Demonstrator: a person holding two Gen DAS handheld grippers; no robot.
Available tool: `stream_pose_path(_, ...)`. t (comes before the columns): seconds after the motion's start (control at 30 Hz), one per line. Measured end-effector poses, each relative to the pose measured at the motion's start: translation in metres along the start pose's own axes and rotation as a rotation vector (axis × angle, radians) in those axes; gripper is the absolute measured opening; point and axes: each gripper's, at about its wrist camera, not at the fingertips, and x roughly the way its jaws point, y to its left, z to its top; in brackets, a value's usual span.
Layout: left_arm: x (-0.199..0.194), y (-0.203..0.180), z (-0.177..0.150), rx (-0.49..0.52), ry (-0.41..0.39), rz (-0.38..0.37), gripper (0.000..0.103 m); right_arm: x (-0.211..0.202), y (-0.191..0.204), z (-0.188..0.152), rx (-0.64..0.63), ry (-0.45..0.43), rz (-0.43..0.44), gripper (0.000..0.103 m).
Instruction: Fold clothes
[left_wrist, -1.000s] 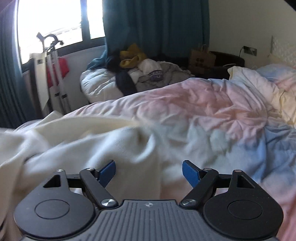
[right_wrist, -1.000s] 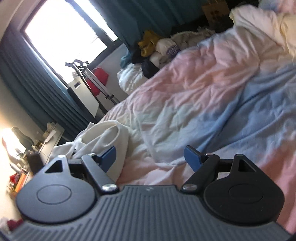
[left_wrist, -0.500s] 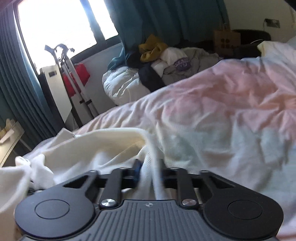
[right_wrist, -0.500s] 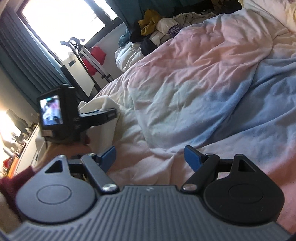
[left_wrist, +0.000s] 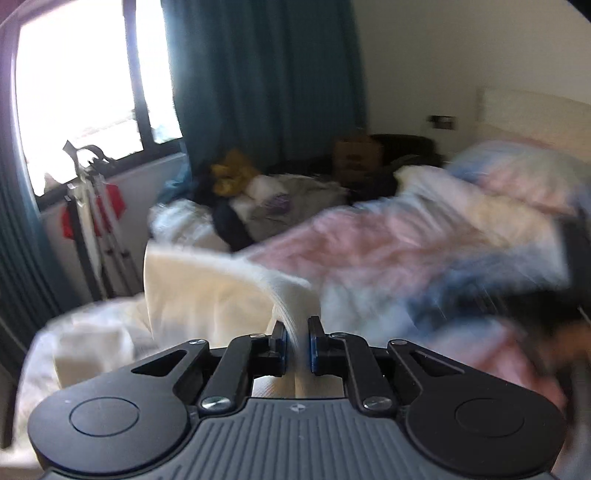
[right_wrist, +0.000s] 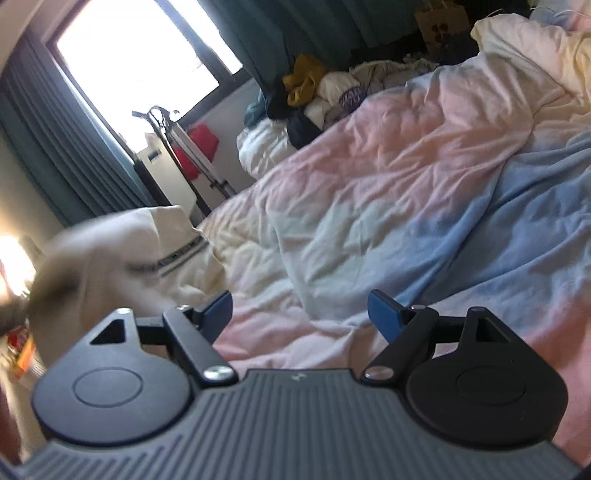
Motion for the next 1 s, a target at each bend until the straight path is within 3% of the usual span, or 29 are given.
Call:
stream_pose_path(0.1, -0.011, -0.010, -0.058, -0.030, 0.082, -0.029, 0.011, -0.006, -0.002, 0.003, 0.051, -0.003, 0.037, 0.082)
stream_pose_path(0.2, -0.011, -0.005, -0.093, -0.130, 0.116, -0.027, 0.011, -0.004, -0.003, 0.002, 0.096, 0.020, 0.075, 0.083)
stream_pose_path(0.43, -0.015, 0.009, -0.107, -0.238, 0.083, -0.056, 0.013, 0.039, 0.022, 0.002, 0.106, 0.109, 0.184, 0.080)
stream_pose_path(0.63, -0.001, 0.009, -0.115, -0.250, 0.089, -0.076, 0.014, 0.139, 0.033, 0.011, 0.166, 0.245, 0.197, 0.072)
stream_pose_path(0.8, 0.006, 0.014, -0.117, -0.289, 0.080, -0.113, 0.014, 0.213, 0.034, 0.017, 0.167, 0.290, 0.189, 0.063)
stream_pose_path(0.9, 0.012, 0.015, -0.120, -0.286, 0.078, -0.131, 0.015, 0.246, 0.044, 0.020, 0.105, 0.296, 0.188, 0.044)
stream_pose_path(0.97, 0.016, 0.016, -0.121, -0.287, 0.072, -0.147, 0.015, 0.258, 0.048, 0.021, 0.093, 0.280, 0.194, 0.021)
stream_pose_path(1.0, 0.019, 0.017, -0.122, -0.291, 0.075, -0.153, 0.015, 0.263, 0.049, 0.022, 0.090, 0.271, 0.198, 0.017)
